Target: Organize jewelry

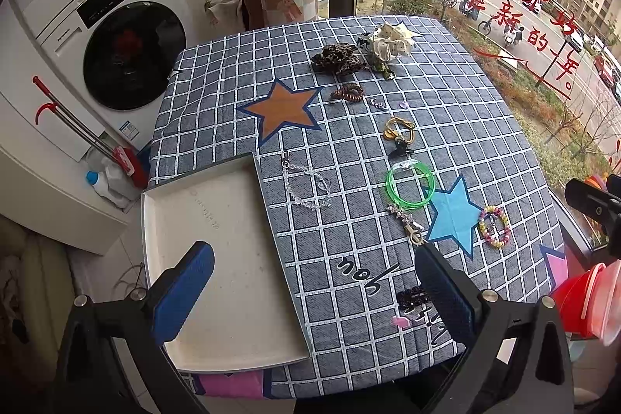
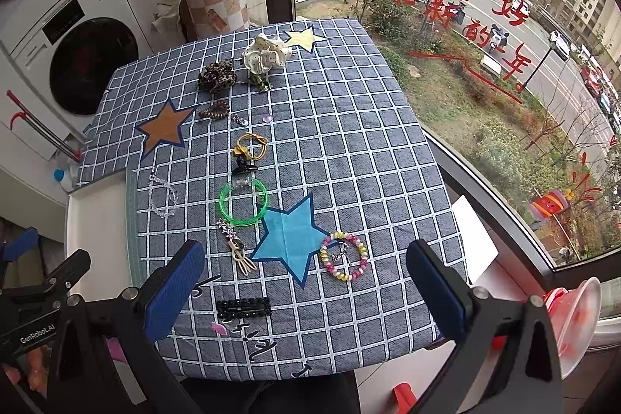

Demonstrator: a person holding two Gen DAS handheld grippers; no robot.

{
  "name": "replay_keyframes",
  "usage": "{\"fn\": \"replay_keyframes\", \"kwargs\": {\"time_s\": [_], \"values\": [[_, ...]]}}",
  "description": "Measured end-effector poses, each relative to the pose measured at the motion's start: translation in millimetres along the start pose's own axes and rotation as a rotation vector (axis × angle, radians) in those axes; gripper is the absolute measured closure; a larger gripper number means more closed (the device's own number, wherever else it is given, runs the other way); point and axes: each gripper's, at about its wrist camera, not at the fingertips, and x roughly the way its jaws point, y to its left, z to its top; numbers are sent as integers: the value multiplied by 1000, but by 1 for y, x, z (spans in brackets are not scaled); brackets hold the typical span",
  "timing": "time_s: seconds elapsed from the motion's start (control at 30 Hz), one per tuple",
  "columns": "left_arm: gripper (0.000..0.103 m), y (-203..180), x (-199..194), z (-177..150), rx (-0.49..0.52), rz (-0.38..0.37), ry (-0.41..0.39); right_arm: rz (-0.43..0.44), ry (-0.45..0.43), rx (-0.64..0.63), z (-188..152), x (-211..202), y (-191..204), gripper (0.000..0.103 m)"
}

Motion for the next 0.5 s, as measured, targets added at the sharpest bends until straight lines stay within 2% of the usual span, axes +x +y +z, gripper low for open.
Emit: {"fn": "replay_keyframes", "kwargs": {"time_s": [0.5], "values": [[0,1,3,-6,-10,6,9,4,3,-12,1,0,2,0]]}}
